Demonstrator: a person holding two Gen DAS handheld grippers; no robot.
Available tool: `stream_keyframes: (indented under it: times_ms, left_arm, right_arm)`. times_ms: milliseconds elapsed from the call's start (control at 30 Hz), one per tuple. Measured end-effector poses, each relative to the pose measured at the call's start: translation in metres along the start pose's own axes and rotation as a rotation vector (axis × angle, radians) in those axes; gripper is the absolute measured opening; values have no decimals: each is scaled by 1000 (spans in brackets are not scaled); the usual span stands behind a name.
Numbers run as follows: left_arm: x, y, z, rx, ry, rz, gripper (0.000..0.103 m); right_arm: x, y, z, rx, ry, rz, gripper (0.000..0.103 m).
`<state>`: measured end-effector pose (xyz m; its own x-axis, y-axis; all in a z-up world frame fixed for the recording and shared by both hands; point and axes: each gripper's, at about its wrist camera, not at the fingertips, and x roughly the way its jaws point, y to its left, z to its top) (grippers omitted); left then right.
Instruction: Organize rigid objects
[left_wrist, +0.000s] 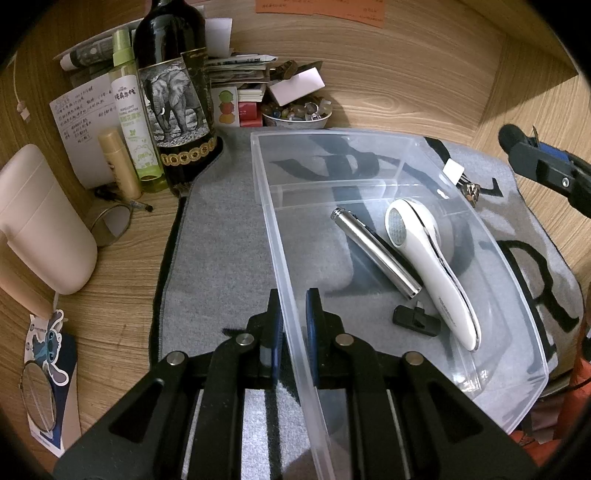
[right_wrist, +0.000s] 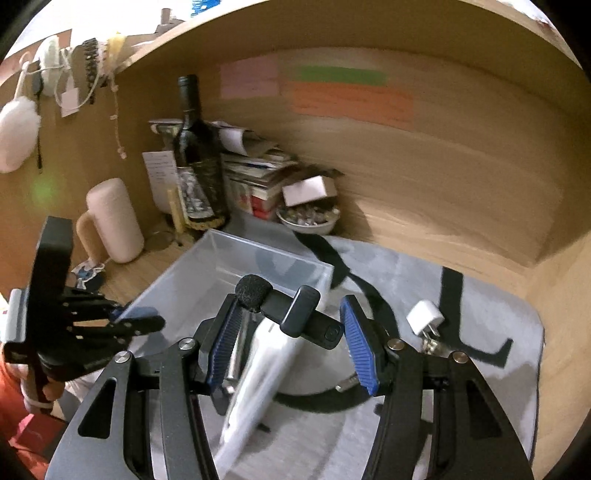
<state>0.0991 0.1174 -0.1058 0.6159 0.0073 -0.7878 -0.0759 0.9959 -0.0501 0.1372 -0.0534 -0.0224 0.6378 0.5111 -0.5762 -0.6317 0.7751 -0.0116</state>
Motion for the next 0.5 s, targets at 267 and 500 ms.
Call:
stream_keyframes:
  times_ms: [267,500]
  left_arm:
    - [0,0,0,0,0,-1,11]
    - [0,0,0,0,0,-2,11]
  right_arm:
    - [21,31,0,-98,61,54,52]
    - [48,49,-10,-165,155,88,52]
